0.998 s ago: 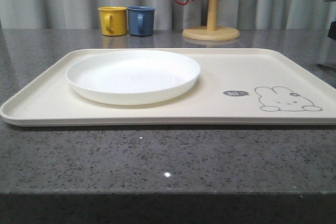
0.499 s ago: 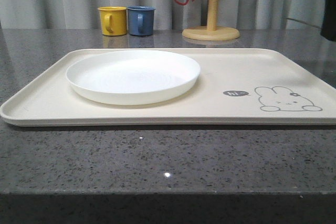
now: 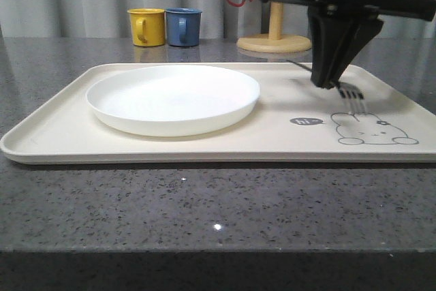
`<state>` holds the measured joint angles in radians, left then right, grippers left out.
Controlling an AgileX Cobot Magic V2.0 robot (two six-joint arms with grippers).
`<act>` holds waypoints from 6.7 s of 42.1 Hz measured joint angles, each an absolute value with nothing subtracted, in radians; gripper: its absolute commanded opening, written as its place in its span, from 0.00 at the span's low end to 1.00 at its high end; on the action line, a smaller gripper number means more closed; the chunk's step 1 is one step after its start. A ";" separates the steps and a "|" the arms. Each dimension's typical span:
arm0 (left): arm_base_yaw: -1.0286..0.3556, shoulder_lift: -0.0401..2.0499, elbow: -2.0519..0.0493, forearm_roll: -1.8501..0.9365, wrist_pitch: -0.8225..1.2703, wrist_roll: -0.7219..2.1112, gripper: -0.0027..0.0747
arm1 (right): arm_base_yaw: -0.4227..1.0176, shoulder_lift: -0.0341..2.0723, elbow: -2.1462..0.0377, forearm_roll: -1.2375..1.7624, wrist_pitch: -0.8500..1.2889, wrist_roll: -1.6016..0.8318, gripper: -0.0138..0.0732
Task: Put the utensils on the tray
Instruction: 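Carry the fork onto the tray beside the plate and release, then move the right gripper to the chopsticks and grasp them, then place the chopsticks on the tray beside the fork and release, then move the right gripper to the spoon and grasp it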
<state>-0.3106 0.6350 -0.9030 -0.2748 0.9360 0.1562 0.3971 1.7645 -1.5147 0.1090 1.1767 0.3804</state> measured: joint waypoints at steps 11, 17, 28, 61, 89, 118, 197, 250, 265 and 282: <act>-0.311 0.635 -0.903 -0.275 0.936 0.156 0.42 | 0.439 1.826 -1.516 0.109 1.117 0.477 0.16; -0.311 0.635 -0.903 -0.275 0.936 0.156 0.42 | 0.441 1.833 -1.523 0.109 1.115 0.489 0.17; -0.311 0.635 -0.903 -0.275 0.934 0.156 0.42 | 0.447 1.836 -1.523 0.107 1.113 0.501 0.43; -0.311 0.635 -0.903 -0.275 0.934 0.156 0.42 | 0.097 1.506 -1.418 -0.137 1.230 0.195 0.47; -0.311 0.635 -0.903 -0.275 0.932 0.156 0.42 | -0.182 1.497 -1.223 -0.036 1.149 -0.121 0.47; -0.311 0.635 -0.903 -0.275 0.932 0.156 0.42 | -0.201 1.605 -1.223 0.017 1.049 -0.197 0.47; -0.311 0.635 -0.903 -0.275 0.930 0.156 0.42 | 0.076 1.558 -1.435 0.024 1.193 0.121 0.23; -0.311 0.635 -0.903 -0.275 0.930 0.156 0.42 | 0.391 1.791 -1.464 0.047 1.121 0.415 0.61; -0.311 0.635 -0.903 -0.275 0.930 0.156 0.42 | 0.324 1.641 -1.464 -0.081 1.188 0.370 0.61; -0.311 0.635 -0.903 -0.275 0.930 0.156 0.42 | -0.110 1.473 -1.460 -0.156 1.234 0.082 0.61</act>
